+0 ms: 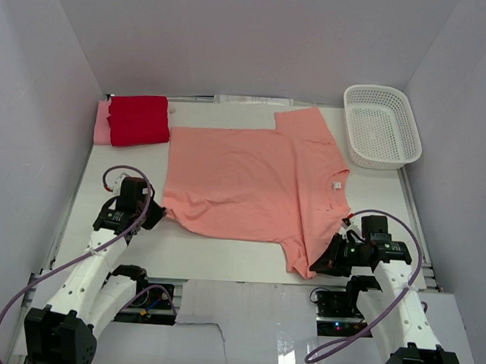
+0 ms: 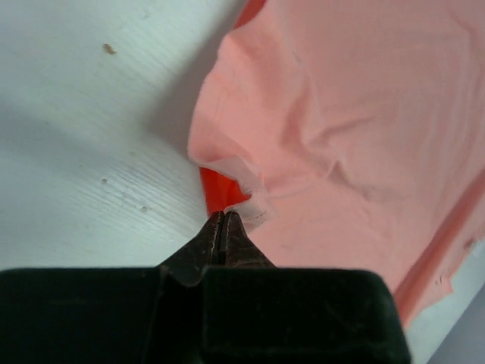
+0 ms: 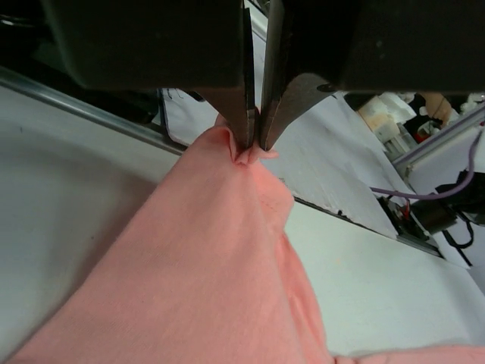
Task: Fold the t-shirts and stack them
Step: Flatten out the tshirt, then fold the flattened tshirt in 1/3 of the way
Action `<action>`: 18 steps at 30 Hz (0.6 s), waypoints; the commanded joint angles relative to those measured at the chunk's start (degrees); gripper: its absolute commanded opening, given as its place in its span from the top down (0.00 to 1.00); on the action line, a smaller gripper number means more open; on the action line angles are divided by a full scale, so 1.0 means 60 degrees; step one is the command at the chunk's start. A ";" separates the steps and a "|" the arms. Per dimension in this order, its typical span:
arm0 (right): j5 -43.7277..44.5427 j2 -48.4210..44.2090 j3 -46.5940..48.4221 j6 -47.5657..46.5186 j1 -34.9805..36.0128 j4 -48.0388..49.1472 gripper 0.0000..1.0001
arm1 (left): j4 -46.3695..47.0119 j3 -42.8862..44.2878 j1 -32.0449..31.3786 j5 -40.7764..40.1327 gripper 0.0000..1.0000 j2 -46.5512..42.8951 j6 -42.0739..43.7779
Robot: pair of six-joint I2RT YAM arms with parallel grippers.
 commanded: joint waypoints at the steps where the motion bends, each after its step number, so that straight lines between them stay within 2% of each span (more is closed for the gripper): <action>1: 0.0725 -0.0650 0.0028 -0.0172 0.0189 -0.1504 0.92 | -0.1239 0.0520 -0.0032 -0.1446 1.00 0.0345 -0.0847; 4: 0.0960 -0.1281 0.0042 0.0459 0.0203 -0.1227 0.92 | -0.1679 0.0667 -0.0047 -0.2238 1.00 0.0332 -0.1199; 9: 0.1079 -0.1253 0.0364 0.0723 0.0189 -0.0920 0.92 | -0.1826 0.0829 -0.0032 -0.2444 1.00 0.0258 -0.1184; 14: 0.1883 -0.0610 0.1784 0.0578 0.0189 -0.1065 0.92 | -0.1914 0.1063 0.0056 -0.2884 0.97 0.0462 -0.1112; 18: 0.2921 -0.0110 0.3085 0.0153 0.0204 -0.1695 0.92 | -0.1681 0.1210 0.0275 -0.2650 1.00 0.0638 -0.0820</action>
